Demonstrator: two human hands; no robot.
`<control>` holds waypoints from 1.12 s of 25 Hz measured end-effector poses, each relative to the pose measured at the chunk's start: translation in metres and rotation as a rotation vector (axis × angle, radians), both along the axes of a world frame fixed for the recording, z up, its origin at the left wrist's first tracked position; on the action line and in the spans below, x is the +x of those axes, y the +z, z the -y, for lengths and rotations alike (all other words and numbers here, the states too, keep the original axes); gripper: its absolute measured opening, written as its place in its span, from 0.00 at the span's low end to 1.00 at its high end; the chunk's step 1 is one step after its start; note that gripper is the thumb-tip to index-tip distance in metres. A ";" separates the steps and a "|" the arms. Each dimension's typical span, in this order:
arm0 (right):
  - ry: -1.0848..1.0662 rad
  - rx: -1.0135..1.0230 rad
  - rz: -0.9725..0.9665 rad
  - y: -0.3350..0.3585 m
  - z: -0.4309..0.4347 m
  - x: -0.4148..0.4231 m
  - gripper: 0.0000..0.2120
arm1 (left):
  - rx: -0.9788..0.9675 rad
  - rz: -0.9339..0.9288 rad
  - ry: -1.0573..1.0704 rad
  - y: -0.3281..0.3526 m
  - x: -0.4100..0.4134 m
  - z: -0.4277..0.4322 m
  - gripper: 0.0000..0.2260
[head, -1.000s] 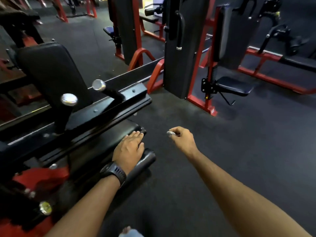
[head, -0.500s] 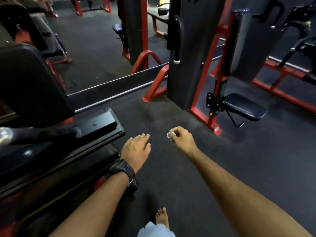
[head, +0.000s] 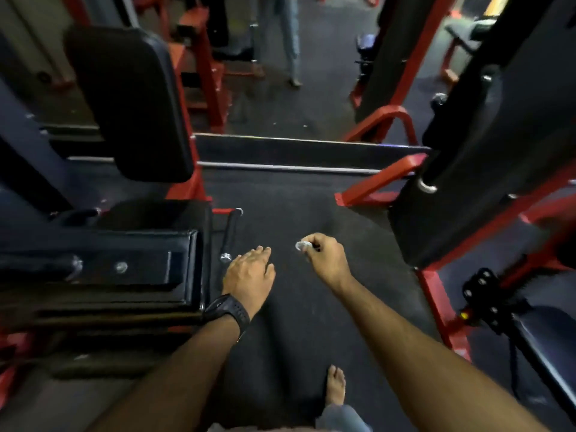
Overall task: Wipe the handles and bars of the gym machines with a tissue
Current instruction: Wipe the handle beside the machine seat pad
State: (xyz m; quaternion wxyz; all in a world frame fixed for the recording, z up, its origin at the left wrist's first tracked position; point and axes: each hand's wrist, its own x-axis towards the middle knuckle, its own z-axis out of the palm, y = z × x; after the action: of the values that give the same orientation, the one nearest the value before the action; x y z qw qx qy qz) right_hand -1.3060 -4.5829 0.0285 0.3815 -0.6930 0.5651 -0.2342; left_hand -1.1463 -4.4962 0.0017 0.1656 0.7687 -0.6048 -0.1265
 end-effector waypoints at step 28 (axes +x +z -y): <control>1.165 -0.350 0.010 -0.278 0.175 0.204 0.19 | 0.514 0.179 0.467 -0.225 0.178 0.112 0.24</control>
State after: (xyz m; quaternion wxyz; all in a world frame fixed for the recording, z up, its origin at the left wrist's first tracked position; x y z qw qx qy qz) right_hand -1.1019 -4.7584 -0.2495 0.3298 -0.9397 0.0440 -0.0796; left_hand -0.9684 -4.6081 -0.2231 -0.0623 0.9107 -0.3732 -0.1654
